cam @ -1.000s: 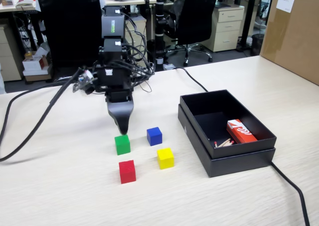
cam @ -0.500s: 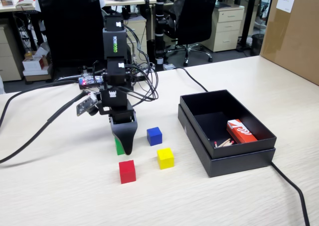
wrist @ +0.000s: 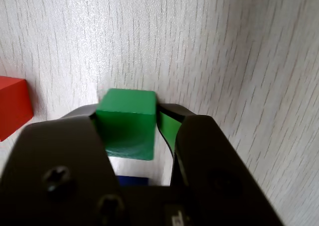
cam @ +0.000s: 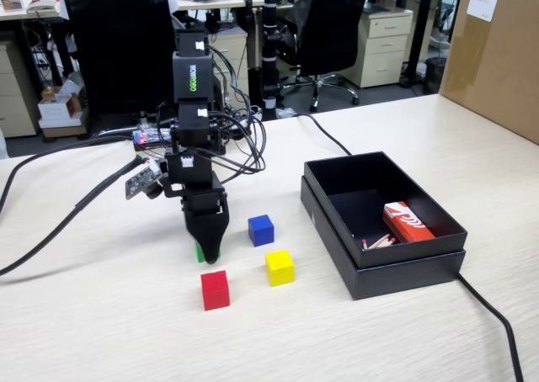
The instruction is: Put the green cube on top of the red cube
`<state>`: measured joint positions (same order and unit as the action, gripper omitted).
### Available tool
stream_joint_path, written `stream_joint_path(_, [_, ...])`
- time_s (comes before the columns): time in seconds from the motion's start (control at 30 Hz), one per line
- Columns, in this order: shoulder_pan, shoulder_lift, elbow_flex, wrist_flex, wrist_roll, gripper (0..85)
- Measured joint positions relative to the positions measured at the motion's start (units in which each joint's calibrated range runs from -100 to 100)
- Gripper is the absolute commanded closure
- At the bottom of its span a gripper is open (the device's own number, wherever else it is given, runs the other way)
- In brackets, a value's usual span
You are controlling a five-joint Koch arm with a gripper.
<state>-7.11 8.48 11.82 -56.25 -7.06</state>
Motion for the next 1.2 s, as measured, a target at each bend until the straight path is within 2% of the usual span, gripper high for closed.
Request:
stream_joint_path(0.13, [-0.1, 0.0, 0.0, -0.08, -0.1, 71.4])
stream_joint_path(0.2, [-0.05, 0.0, 0.0, -0.23, -0.24, 83.8])
stream_joint_path(0.23, [-0.1, 0.0, 0.0, -0.23, -0.24, 84.6])
stream_joint_path(0.53, [-0.2, -1.42, -0.09, -0.23, 0.1, 84.6])
stream_joint_path(0.77, [0.59, -6.08, 15.34, -2.48, 3.08, 84.6])
stream_joint_path(1.0, [0.93, 8.8, 33.23, -2.48, 3.66, 84.6])
stream_joint_path(1.2, [1.17, 14.24, 33.14, -2.4, 4.05, 84.6])
